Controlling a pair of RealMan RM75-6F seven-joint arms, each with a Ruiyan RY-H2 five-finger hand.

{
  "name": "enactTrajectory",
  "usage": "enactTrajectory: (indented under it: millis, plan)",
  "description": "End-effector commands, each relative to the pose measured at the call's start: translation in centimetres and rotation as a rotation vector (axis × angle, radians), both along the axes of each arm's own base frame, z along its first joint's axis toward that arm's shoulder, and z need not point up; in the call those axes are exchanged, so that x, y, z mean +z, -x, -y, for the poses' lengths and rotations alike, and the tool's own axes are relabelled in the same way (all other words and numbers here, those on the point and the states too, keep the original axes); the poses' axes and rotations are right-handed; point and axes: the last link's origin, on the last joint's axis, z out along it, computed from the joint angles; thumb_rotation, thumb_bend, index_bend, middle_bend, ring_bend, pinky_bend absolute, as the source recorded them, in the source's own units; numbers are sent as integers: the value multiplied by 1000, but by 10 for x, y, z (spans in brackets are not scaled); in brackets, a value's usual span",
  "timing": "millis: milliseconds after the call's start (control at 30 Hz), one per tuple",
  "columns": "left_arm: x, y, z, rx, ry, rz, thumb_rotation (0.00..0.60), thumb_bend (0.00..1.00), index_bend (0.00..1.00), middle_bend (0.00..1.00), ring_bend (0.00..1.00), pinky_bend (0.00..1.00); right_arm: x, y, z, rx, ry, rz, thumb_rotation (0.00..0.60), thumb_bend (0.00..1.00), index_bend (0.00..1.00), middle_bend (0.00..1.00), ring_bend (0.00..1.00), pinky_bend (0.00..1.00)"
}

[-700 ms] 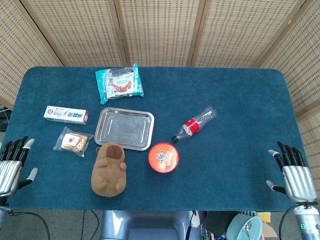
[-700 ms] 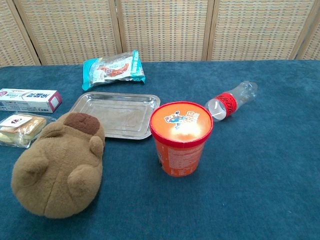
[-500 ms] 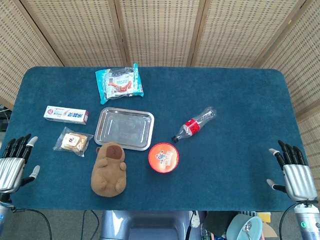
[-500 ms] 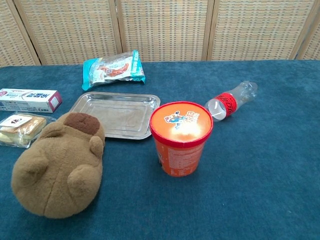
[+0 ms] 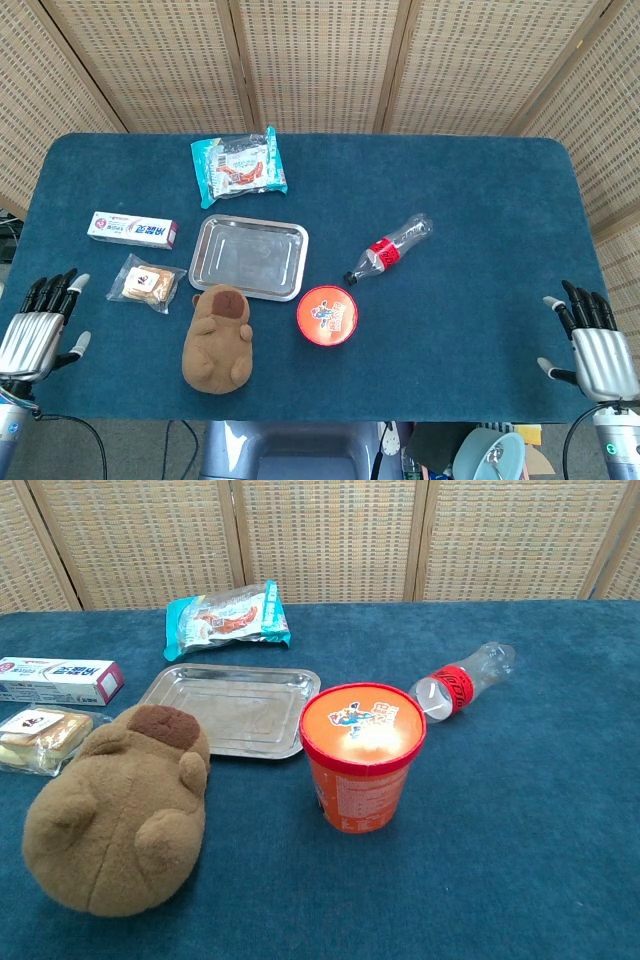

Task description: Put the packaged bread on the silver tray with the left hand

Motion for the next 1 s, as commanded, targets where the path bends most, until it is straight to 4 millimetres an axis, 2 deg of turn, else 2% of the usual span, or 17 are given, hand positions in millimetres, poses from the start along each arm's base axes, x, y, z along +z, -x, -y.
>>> enactTrajectory:
  millis: [33,200,600,1000]
  plan:
    - [2,-12,-9,17,66,20,600,383,0,0,0,0,2,7,-3,-16,5,7,600,90,165,0,0,0]
    - [9,-10,-29,85,129,72,600,382,0,0,0,0,5,11,-2,-5,14,18,600,92,165,0,0,0]
    - [9,4,-64,195,180,91,600,379,0,0,0,0,4,15,3,7,10,24,600,92,165,0,0,0]
    - [-22,8,-101,211,239,97,600,318,0,0,0,0,1,17,4,23,7,29,600,93,165,0,0,0]
